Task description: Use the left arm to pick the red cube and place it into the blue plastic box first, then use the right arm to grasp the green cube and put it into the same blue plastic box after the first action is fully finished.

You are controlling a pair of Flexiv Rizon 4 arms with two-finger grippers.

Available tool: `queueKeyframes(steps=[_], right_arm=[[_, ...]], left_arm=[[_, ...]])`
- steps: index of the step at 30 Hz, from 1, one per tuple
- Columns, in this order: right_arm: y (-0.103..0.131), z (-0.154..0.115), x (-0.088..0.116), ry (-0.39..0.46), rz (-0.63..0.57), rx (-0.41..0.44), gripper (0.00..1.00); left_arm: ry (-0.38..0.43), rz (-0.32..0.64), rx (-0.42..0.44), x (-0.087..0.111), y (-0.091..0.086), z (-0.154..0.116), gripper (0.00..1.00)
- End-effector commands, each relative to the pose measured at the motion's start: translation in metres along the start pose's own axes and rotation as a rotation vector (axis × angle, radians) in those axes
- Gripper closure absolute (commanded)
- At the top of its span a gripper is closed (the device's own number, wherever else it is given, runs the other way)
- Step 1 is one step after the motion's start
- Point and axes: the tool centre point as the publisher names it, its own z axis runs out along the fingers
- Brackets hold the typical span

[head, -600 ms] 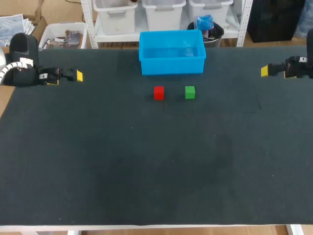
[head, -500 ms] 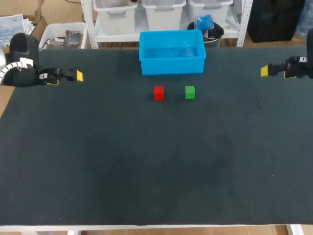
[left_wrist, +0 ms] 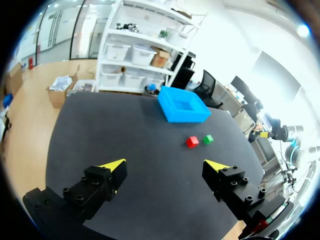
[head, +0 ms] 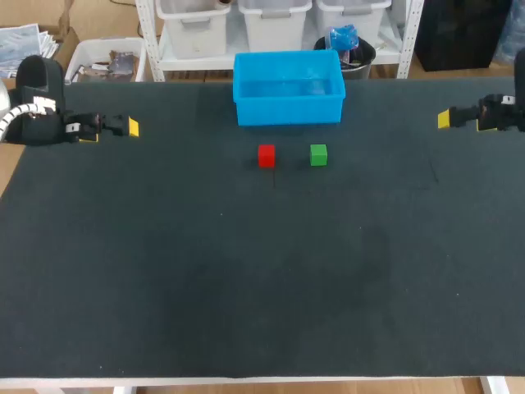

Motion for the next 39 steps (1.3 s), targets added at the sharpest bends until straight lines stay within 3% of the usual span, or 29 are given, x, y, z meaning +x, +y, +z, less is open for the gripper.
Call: queueKeyframes(steps=[1, 8, 11, 13, 21, 23, 39], right_arm=[[0.0, 0.001, 0.0, 0.001, 0.0, 0.001, 0.0], [0.0, 0.001, 0.0, 0.001, 0.0, 0.001, 0.0], [0.0, 0.001, 0.0, 0.001, 0.0, 0.001, 0.0], [0.0, 0.001, 0.0, 0.001, 0.0, 0.001, 0.0], [0.0, 0.001, 0.0, 0.001, 0.0, 0.001, 0.0], [0.0, 0.001, 0.0, 0.001, 0.0, 0.001, 0.0], [0.0, 0.001, 0.0, 0.001, 0.0, 0.001, 0.0]], left_arm=[[0.001, -0.001, -0.002, 0.0, -0.001, 0.0, 0.0], [0.001, -0.001, -0.002, 0.0, -0.001, 0.0, 0.0], [0.065, 0.003, -0.024, -0.008, -0.016, 0.018, 0.0], [0.11, 0.064, -0.086, -0.014, -0.028, 0.03, 0.0], [0.132, 0.081, -0.105, -0.026, -0.073, 0.068, 0.0], [0.108, 0.056, -0.058, -0.028, -0.082, 0.071, 0.0], [0.108, 0.056, -0.058, -0.028, -0.082, 0.071, 0.0]])
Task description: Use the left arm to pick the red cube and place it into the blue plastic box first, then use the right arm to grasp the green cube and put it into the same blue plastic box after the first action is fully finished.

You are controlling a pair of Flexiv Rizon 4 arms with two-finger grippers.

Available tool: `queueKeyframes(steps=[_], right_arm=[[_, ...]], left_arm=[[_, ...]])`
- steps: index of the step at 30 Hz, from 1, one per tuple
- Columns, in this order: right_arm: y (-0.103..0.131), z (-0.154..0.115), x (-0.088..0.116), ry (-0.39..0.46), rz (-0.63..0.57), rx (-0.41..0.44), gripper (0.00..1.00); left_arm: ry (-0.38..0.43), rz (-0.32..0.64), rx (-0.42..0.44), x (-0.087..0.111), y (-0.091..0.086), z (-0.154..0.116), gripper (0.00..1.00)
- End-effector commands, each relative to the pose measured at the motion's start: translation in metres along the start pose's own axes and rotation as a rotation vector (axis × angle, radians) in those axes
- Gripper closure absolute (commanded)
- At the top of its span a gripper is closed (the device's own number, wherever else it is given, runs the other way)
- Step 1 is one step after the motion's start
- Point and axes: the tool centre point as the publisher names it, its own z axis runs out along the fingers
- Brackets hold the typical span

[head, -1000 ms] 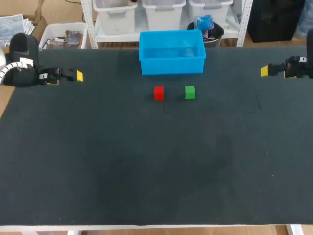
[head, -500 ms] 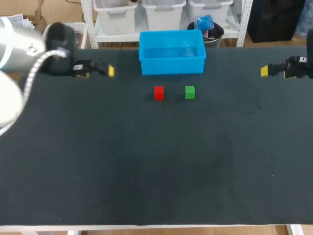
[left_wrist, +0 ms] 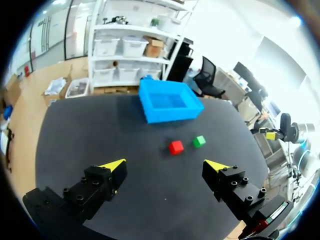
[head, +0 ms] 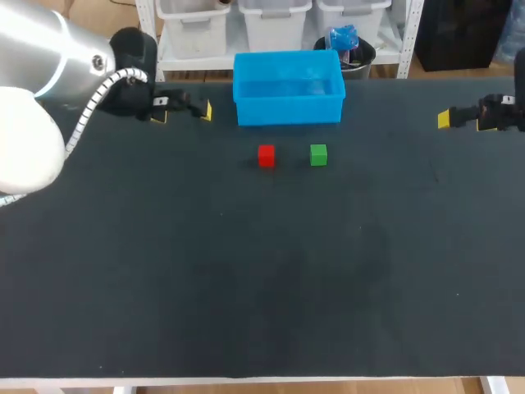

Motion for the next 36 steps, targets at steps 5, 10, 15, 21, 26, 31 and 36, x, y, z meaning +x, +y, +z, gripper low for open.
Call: queueKeyframes(steps=[5, 10, 15, 21, 26, 31, 36], right_arm=[[0.0, 0.001, 0.0, 0.001, 0.0, 0.001, 0.0], [0.0, 0.001, 0.0, 0.001, 0.0, 0.001, 0.0], [0.0, 0.001, 0.0, 0.001, 0.0, 0.001, 0.0], [0.0, 0.001, 0.0, 0.001, 0.0, 0.001, 0.0], [0.0, 0.001, 0.0, 0.001, 0.0, 0.001, 0.0], [0.0, 0.001, 0.0, 0.001, 0.0, 0.001, 0.0], [0.0, 0.001, 0.0, 0.001, 0.0, 0.001, 0.0]], left_arm=[[0.027, -0.012, -0.035, -0.001, -0.003, 0.005, 0.0], [0.107, -0.037, -0.111, -0.008, -0.024, 0.036, 0.0], [0.162, -0.05, -0.149, -0.015, -0.043, 0.069, 0.0], [0.211, -0.067, -0.184, -0.015, -0.058, 0.096, 0.0], [0.201, -0.064, -0.202, -0.014, -0.061, 0.099, 0.0], [0.201, -0.064, -0.202, -0.014, -0.061, 0.099, 0.0], [0.201, -0.064, -0.202, -0.014, -0.061, 0.099, 0.0]])
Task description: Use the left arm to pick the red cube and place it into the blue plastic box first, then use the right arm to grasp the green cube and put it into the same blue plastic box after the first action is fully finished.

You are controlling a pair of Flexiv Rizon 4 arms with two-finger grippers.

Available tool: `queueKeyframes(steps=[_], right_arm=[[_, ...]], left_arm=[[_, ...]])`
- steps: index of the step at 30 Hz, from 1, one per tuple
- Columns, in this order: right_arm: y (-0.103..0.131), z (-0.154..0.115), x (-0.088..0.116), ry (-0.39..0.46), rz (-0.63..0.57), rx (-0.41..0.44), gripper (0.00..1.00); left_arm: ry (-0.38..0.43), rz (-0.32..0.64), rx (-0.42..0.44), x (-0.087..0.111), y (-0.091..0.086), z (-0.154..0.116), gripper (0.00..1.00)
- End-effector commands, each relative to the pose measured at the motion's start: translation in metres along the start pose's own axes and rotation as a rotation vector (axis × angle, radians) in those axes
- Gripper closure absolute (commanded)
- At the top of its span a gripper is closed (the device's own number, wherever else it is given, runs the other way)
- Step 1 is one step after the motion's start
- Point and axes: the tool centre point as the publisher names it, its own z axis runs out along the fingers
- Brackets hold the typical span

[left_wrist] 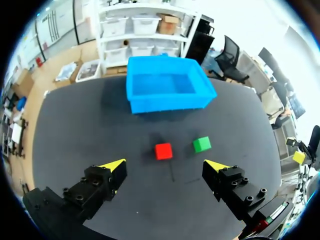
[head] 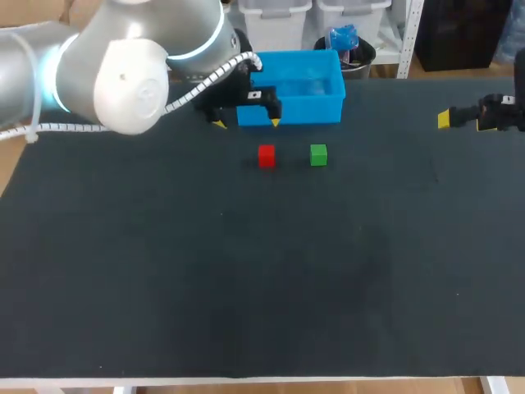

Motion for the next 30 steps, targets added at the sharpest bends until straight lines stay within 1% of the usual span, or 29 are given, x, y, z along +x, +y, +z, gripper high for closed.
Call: queueKeyframes(steps=[1, 5, 7, 9, 14, 16, 20, 25, 30], right_arm=[[0.0, 0.001, 0.0, 0.001, 0.0, 0.001, 0.0], [0.0, 0.001, 0.0, 0.001, 0.0, 0.001, 0.0], [0.0, 0.001, 0.0, 0.001, 0.0, 0.001, 0.0], [0.0, 0.001, 0.0, 0.001, 0.0, 0.001, 0.0], [0.0, 0.001, 0.0, 0.001, 0.0, 0.001, 0.0], [0.0, 0.001, 0.0, 0.001, 0.0, 0.001, 0.0], [0.0, 0.001, 0.0, 0.001, 0.0, 0.001, 0.0], [0.0, 0.001, 0.0, 0.001, 0.0, 0.001, 0.0], [0.0, 0.001, 0.0, 0.001, 0.0, 0.001, 0.0]], left_arm=[[0.0, 0.0, -0.001, 0.0, 0.0, 0.0, 0.0], [0.0, 0.0, -0.001, 0.0, 0.0, 0.0, 0.0], [0.007, -0.021, 0.005, -0.002, -0.001, 0.007, 0.0], [0.018, -0.018, -0.044, -0.004, -0.002, 0.014, 0.0], [0.057, -0.01, -0.112, -0.009, -0.003, 0.033, 0.0], [0.076, -0.021, -0.124, -0.01, -0.004, 0.042, 0.0], [0.091, -0.033, -0.13, -0.011, -0.007, 0.052, 0.0], [0.091, -0.047, -0.129, -0.013, -0.012, 0.058, 0.0], [0.09, -0.067, -0.136, -0.014, -0.013, 0.064, 0.0]])
